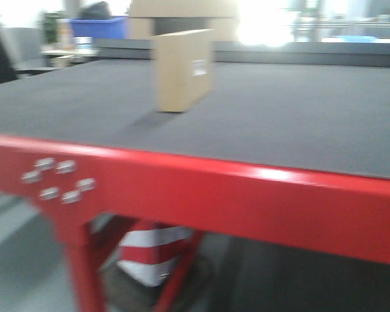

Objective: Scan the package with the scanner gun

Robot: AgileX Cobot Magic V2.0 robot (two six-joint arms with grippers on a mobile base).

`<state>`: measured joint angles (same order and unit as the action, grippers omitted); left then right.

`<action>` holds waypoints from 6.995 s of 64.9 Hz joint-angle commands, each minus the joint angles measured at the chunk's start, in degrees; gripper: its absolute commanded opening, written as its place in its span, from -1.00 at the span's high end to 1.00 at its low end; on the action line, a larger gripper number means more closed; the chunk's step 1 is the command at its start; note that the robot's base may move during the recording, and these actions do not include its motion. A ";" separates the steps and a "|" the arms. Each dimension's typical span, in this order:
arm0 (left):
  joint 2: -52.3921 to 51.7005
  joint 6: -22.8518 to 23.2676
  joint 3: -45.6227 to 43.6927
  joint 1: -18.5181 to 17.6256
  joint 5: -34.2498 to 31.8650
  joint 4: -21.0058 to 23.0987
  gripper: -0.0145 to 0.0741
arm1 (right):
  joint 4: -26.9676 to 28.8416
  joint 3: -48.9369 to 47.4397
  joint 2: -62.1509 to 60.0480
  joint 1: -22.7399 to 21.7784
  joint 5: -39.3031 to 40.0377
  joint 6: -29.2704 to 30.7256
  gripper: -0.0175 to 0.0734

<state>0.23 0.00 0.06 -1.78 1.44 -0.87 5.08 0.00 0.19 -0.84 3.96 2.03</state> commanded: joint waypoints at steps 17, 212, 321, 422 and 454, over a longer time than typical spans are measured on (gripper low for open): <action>-0.23 0.00 -0.06 0.04 -0.85 0.30 0.92 | 0.03 0.00 -0.19 -0.12 1.18 0.18 0.97; -0.23 0.00 -0.06 0.04 -2.72 -0.13 0.92 | 0.03 0.00 -0.19 -0.12 1.18 0.18 0.97; 71.83 0.55 -71.58 3.48 30.52 2.17 0.92 | 0.03 0.00 -0.19 -0.12 1.18 0.18 0.97; 94.76 0.00 -79.27 3.88 47.35 -1.42 0.28 | 0.03 0.00 -0.19 -0.12 1.18 0.18 0.97; 94.76 0.00 -81.68 -4.39 47.35 9.50 0.76 | 0.03 0.00 -0.19 -0.12 1.18 0.18 0.97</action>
<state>95.09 0.00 -80.31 -3.58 49.68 5.85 5.08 0.00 0.19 -0.84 3.96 2.03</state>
